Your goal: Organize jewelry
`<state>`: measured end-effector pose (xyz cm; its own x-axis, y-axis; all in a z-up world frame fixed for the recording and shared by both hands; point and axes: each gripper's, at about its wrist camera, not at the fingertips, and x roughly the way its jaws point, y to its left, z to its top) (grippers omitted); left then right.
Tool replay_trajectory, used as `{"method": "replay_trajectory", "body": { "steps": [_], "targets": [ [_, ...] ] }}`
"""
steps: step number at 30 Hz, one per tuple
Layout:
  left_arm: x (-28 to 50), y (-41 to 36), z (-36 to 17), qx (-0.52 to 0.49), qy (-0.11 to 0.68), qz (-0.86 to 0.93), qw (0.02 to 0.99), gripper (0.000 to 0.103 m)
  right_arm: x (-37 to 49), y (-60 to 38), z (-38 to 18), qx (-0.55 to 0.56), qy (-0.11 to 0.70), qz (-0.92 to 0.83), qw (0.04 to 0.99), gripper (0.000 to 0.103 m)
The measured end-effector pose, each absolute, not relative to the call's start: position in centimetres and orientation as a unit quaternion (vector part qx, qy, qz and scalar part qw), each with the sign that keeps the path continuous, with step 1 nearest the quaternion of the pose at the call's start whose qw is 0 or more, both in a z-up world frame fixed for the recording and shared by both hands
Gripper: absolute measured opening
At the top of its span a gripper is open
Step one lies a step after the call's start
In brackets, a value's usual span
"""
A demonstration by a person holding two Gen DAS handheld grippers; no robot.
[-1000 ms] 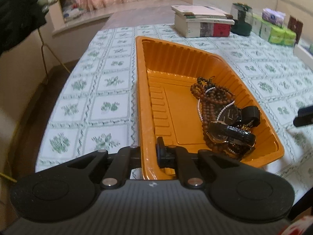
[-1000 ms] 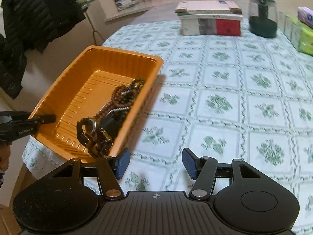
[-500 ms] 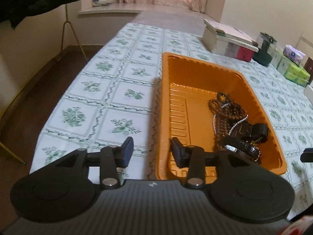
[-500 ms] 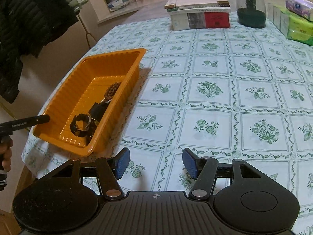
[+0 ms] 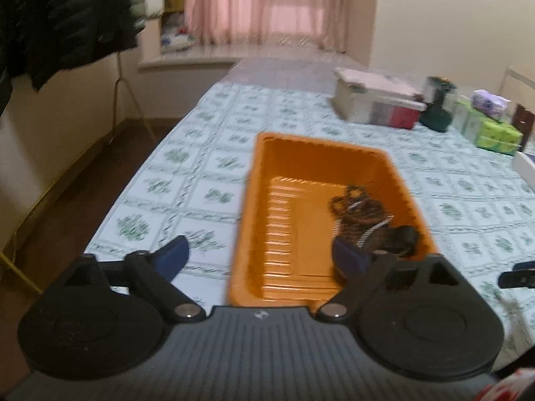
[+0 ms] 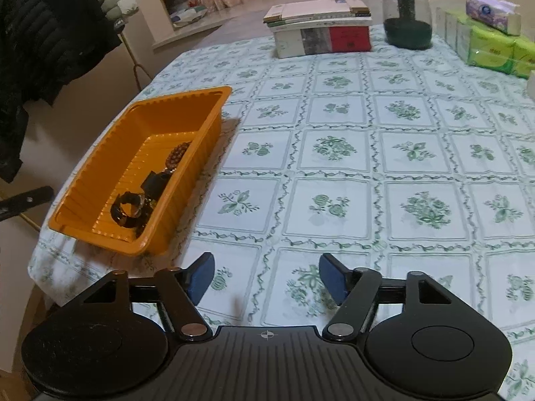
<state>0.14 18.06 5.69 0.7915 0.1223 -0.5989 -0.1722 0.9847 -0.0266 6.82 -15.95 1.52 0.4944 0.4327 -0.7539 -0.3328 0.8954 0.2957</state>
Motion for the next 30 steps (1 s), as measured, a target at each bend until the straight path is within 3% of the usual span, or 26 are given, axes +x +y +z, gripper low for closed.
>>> {"method": "replay_trajectory", "body": {
  "steps": [3, 30],
  "targets": [
    [-0.5, 16.2, 5.9, -0.034, 0.307, 0.059, 0.949, 0.102, 6.1, -16.2, 1.8, 0.049, 0.444, 0.213, 0.869, 0.075],
    [-2.9, 5.1, 1.0, -0.042, 0.414, 0.003, 0.909, 0.102, 0.8, -16.4, 0.7, -0.004, 0.456, 0.179, 0.872, 0.078]
  ]
}}
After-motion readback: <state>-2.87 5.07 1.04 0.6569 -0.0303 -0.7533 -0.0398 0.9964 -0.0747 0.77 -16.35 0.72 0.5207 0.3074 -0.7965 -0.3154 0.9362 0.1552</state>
